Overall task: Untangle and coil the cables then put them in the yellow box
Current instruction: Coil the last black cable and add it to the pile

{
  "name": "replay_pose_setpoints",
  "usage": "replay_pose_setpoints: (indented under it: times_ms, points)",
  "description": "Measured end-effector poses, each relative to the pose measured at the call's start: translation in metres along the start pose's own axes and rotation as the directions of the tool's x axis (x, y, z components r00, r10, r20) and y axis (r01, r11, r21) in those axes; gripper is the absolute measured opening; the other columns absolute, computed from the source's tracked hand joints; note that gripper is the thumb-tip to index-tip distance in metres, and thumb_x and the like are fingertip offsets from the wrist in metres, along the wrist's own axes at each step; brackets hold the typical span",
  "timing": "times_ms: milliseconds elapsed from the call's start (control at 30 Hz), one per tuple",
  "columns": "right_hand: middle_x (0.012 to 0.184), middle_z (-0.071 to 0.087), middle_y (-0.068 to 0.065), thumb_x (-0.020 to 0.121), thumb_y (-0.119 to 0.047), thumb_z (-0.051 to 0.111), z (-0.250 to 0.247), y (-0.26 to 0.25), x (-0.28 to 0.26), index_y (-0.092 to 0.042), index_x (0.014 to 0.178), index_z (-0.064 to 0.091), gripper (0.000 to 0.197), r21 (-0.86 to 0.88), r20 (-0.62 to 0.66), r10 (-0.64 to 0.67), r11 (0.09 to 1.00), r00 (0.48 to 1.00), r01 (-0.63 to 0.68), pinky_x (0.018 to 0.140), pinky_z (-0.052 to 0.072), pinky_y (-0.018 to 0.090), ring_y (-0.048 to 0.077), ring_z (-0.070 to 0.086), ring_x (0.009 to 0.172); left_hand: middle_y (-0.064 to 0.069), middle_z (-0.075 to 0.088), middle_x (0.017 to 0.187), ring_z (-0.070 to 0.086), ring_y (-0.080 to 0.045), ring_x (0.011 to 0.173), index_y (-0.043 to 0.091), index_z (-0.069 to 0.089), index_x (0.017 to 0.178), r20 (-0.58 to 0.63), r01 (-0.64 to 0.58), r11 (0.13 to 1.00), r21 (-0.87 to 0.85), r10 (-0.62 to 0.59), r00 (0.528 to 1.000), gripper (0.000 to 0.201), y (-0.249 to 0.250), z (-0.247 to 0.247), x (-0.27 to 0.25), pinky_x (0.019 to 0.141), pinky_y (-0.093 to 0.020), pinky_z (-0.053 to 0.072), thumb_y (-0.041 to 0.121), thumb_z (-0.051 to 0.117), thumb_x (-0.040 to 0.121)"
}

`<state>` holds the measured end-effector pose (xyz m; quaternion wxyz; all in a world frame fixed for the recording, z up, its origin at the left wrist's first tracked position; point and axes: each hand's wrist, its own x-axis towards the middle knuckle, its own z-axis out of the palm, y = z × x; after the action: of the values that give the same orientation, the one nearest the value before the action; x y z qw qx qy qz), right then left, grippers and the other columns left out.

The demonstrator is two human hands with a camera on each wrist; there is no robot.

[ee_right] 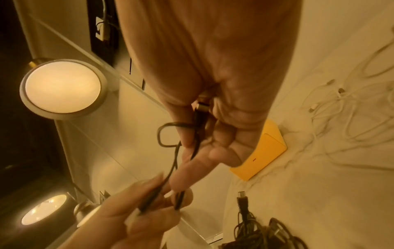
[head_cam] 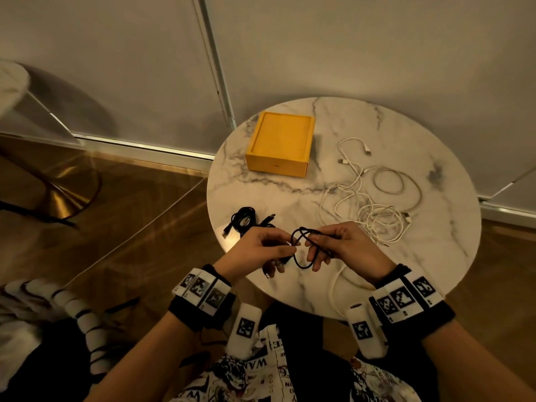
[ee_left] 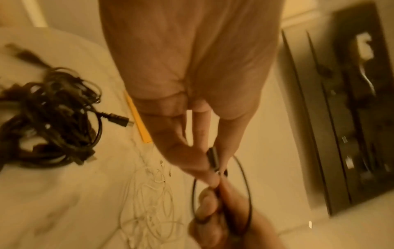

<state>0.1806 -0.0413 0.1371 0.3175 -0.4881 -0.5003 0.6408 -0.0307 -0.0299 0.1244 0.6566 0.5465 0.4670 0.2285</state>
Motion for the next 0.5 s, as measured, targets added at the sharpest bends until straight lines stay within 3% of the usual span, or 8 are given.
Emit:
replay_pose_setpoints:
  times_ms: [133, 300, 400, 500]
  points:
    - [0.077, 0.069, 0.024, 0.095, -0.007, 0.054, 0.001, 0.003, 0.000, 0.001, 0.088, 0.070, 0.019, -0.025, -0.006, -0.006, 1.000, 1.000, 0.006, 0.051, 0.040, 0.024, 0.028, 0.067, 0.057, -0.004, 0.064, 0.070, 0.062, -0.015, 0.056, 0.010, 0.071, 0.089, 0.016, 0.048, 0.996, -0.069, -0.047, 0.999, 0.022, -0.001, -0.004, -0.003, 0.054, -0.029, 0.053, 0.025, 0.075, 0.074]
    - [0.074, 0.069, 0.021, 0.097, -0.009, 0.051, 0.009, 0.004, 0.002, 0.002, 0.089, 0.071, 0.024, 0.024, -0.010, 0.019, 1.000, 1.000, -0.018, 0.052, 0.043, 0.026, 0.031, 0.066, 0.057, -0.007, 0.061, 0.060, 0.061, -0.020, 0.048, 0.001, 0.056, 0.077, -0.135, -0.031, 0.998, -0.050, 0.024, 0.991, 0.022, 0.000, 0.012, 0.004, 0.049, -0.028, 0.053, 0.013, 0.074, 0.082]
    - [0.074, 0.070, 0.021, 0.097, -0.009, 0.051, 0.009, 0.006, 0.001, 0.003, 0.095, 0.071, 0.023, 0.016, -0.044, 0.021, 1.000, 0.999, -0.020, 0.053, 0.043, 0.026, 0.030, 0.066, 0.056, -0.017, 0.062, 0.061, 0.063, -0.028, 0.049, 0.003, 0.053, 0.074, -0.265, -0.094, 0.991, 0.091, 0.115, 0.957, 0.023, -0.002, 0.024, 0.007, 0.046, -0.030, 0.052, 0.009, 0.074, 0.082]
    - [0.074, 0.070, 0.023, 0.095, -0.011, 0.054, 0.013, 0.007, -0.002, -0.002, 0.097, 0.072, 0.020, -0.035, -0.052, -0.004, 0.999, 0.999, 0.002, 0.052, 0.042, 0.025, 0.028, 0.067, 0.055, -0.018, 0.063, 0.062, 0.064, -0.025, 0.046, 0.009, 0.050, 0.073, -0.322, -0.093, 0.948, 0.303, 0.194, 0.927, 0.020, -0.005, 0.030, 0.009, 0.040, -0.034, 0.052, 0.001, 0.062, 0.086]
